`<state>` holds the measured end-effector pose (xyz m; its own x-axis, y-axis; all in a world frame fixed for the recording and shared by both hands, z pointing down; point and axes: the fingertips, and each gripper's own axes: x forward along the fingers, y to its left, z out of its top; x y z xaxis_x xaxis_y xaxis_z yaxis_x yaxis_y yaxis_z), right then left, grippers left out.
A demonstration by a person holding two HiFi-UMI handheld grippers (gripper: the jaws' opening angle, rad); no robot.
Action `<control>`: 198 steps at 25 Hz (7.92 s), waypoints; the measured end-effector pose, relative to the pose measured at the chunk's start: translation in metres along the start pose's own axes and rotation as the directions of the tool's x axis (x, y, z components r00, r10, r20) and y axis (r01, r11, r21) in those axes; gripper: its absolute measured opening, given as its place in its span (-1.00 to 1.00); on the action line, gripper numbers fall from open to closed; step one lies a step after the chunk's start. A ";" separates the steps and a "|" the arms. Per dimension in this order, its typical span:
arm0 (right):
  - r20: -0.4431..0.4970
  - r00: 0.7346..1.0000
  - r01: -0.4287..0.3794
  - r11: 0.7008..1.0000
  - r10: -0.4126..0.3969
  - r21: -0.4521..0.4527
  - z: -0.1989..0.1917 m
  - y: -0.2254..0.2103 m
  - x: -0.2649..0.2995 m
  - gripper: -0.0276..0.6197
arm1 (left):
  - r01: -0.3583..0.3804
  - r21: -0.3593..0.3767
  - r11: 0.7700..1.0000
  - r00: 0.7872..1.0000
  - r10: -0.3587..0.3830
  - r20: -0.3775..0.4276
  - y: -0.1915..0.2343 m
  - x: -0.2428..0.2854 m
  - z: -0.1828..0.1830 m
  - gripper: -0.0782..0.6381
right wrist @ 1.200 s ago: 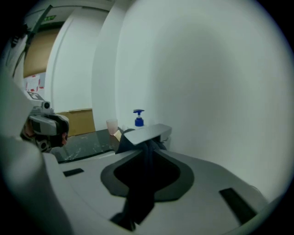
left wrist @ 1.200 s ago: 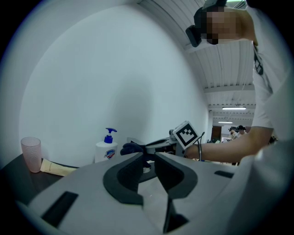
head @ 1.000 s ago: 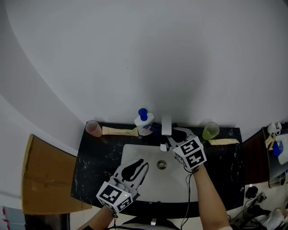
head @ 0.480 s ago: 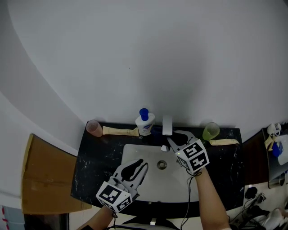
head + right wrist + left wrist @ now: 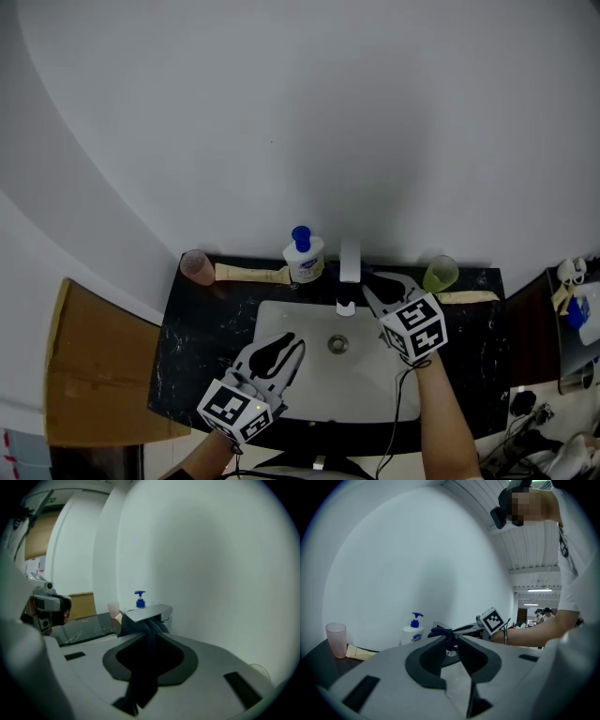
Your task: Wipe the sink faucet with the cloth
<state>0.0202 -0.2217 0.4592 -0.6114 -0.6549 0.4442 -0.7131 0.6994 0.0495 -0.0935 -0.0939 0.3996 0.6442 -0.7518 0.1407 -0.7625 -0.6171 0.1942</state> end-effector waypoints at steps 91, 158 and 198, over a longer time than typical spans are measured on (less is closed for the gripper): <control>-0.020 1.000 -0.017 0.963 0.024 0.270 -0.057 -0.037 0.053 -0.70 | -0.004 0.014 1.000 1.000 0.004 -0.026 -0.015 0.006 0.000 -0.56; -0.017 1.000 -0.022 0.999 0.021 -0.048 0.012 0.005 0.004 -0.70 | -0.027 -0.002 1.000 1.000 0.027 0.008 -0.011 -0.013 0.006 -0.56; -0.268 0.956 -0.121 0.993 0.117 0.000 -0.094 0.017 0.057 -0.70 | -0.041 0.006 0.999 0.999 0.041 -0.026 -0.006 -0.023 -0.006 -0.57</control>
<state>0.0058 -0.2202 0.5695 -0.5758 -0.4677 0.6706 -0.6340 0.7733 -0.0050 -0.1033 -0.0716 0.4008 0.6138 -0.7700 0.1741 -0.7885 -0.5872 0.1828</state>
